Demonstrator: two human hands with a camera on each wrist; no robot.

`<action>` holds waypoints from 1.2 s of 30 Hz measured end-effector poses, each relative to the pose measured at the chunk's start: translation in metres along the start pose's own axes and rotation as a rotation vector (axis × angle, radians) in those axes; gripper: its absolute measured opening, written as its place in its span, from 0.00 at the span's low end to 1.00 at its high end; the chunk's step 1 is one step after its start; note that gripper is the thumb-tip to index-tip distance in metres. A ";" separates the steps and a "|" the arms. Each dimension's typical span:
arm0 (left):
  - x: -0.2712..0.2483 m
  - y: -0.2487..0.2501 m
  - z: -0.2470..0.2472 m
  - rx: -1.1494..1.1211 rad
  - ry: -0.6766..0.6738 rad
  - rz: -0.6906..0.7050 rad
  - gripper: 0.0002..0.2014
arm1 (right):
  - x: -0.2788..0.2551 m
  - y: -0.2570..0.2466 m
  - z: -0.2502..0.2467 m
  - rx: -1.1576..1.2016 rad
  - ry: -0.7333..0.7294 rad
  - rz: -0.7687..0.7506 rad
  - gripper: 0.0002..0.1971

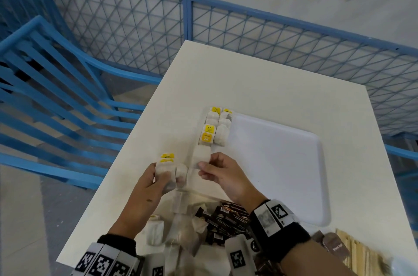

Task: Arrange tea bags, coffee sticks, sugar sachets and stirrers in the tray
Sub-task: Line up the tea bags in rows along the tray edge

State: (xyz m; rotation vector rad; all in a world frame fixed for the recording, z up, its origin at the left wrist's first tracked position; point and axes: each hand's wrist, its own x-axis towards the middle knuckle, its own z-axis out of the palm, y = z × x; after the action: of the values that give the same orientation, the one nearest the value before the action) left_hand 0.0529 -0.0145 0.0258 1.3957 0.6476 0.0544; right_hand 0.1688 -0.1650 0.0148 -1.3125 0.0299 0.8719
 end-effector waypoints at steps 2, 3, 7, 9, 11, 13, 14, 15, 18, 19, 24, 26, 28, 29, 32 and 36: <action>-0.001 0.001 -0.002 -0.029 -0.006 -0.011 0.10 | 0.008 0.001 -0.013 0.075 0.072 0.007 0.07; -0.001 0.001 -0.003 -0.048 -0.010 -0.014 0.10 | 0.013 0.001 -0.020 0.090 0.107 0.009 0.07; -0.001 0.003 -0.003 -0.124 -0.035 -0.023 0.11 | 0.033 0.000 -0.042 0.041 0.218 0.021 0.08; 0.000 0.003 -0.003 -0.140 -0.052 -0.010 0.10 | 0.041 -0.001 -0.048 0.002 0.264 0.024 0.07; 0.001 0.002 -0.004 -0.147 -0.064 0.009 0.12 | 0.048 -0.001 -0.050 -0.031 0.323 0.018 0.05; 0.002 0.000 -0.005 -0.136 -0.061 0.013 0.17 | 0.054 -0.002 -0.048 -0.129 0.388 0.011 0.03; 0.003 0.000 -0.006 -0.126 -0.059 0.013 0.18 | 0.055 -0.002 -0.047 -0.206 0.420 0.009 0.04; 0.003 -0.001 -0.007 -0.114 -0.064 0.012 0.18 | 0.057 -0.001 -0.046 -0.282 0.447 0.007 0.05; 0.005 -0.003 -0.008 -0.095 -0.070 0.002 0.16 | 0.061 0.002 -0.044 -0.439 0.496 -0.005 0.06; 0.006 -0.004 -0.009 -0.083 -0.061 -0.004 0.13 | 0.062 0.003 -0.044 -0.476 0.505 -0.010 0.06; 0.006 -0.004 -0.009 -0.011 -0.021 -0.007 0.09 | 0.063 0.007 -0.045 -0.563 0.545 -0.016 0.10; 0.005 -0.002 -0.009 -0.002 -0.014 -0.005 0.09 | 0.064 0.007 -0.045 -0.567 0.557 -0.025 0.10; 0.005 0.000 -0.008 0.006 -0.004 -0.003 0.10 | 0.064 0.007 -0.044 -0.559 0.570 -0.042 0.10; 0.005 0.000 -0.007 0.014 0.005 0.001 0.10 | 0.064 0.007 -0.044 -0.553 0.573 -0.050 0.11; 0.005 0.002 -0.006 0.017 0.014 0.015 0.10 | 0.063 0.007 -0.042 -0.547 0.564 -0.063 0.14; 0.005 0.004 -0.005 0.004 0.008 0.008 0.11 | 0.057 0.004 -0.036 -0.534 0.533 -0.099 0.16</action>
State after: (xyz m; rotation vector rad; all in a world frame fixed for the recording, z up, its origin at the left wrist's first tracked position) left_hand 0.0560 -0.0077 0.0271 1.4022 0.6490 0.0656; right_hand 0.2219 -0.1645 -0.0265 -2.0041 0.1560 0.4323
